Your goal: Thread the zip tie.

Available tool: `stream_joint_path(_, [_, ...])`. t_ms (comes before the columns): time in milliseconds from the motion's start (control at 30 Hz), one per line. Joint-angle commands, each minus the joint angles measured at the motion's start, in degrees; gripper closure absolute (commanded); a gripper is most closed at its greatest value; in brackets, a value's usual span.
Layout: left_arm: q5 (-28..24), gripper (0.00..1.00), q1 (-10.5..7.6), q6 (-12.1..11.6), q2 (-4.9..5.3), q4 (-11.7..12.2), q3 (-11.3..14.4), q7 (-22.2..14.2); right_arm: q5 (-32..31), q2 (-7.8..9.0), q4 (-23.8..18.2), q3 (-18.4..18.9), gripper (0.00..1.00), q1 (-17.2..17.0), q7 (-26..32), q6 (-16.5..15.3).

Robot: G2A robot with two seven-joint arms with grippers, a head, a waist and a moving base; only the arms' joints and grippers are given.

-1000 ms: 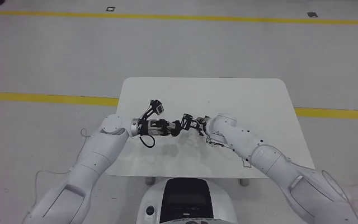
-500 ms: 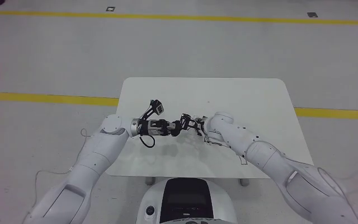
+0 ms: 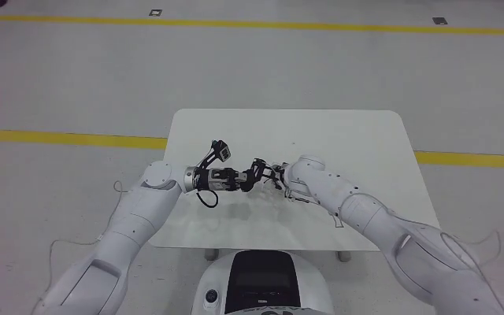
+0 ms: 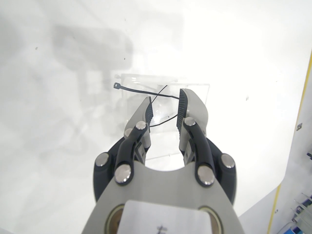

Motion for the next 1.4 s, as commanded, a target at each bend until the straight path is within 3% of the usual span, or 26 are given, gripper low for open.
stream_joint_path(0, [0.0,1.00,0.00,0.0,0.00,0.0,0.0,0.0,0.2,-0.35,0.7,-0.3,0.76,0.3,-0.3,0.0])
stream_joint_path(233, [0.0,1.00,0.00,0.0,0.00,0.0,0.0,0.0,0.5,-1.67,3.2,-1.1,0.80,0.9,-1.0,0.0])
stream_joint_path(533, [0.0,1.00,0.00,0.0,0.00,0.0,0.0,0.0,0.4,-3.39,6.0,-1.4,1.00,1.3,-1.5,0.0])
stream_joint_path(667, [0.0,1.00,0.00,0.0,0.00,0.0,0.0,0.0,0.4,-3.89,7.1,-1.0,1.00,1.4,-1.9,0.0])
stream_joint_path(1133, [0.0,1.00,0.00,0.0,0.00,0.0,0.0,0.0,-2.1,-2.56,4.2,3.2,1.00,-0.5,-1.0,0.0])
stream_joint_path(1233, [0.0,1.00,0.00,0.0,0.00,0.0,0.0,0.0,-2.5,-2.15,2.9,4.0,0.78,-0.9,-0.2,0.0])
stream_joint_path(1367, [0.0,1.00,0.00,0.0,0.00,0.0,0.0,0.0,-3.8,-1.42,0.2,5.0,0.71,-1.8,0.7,0.0])
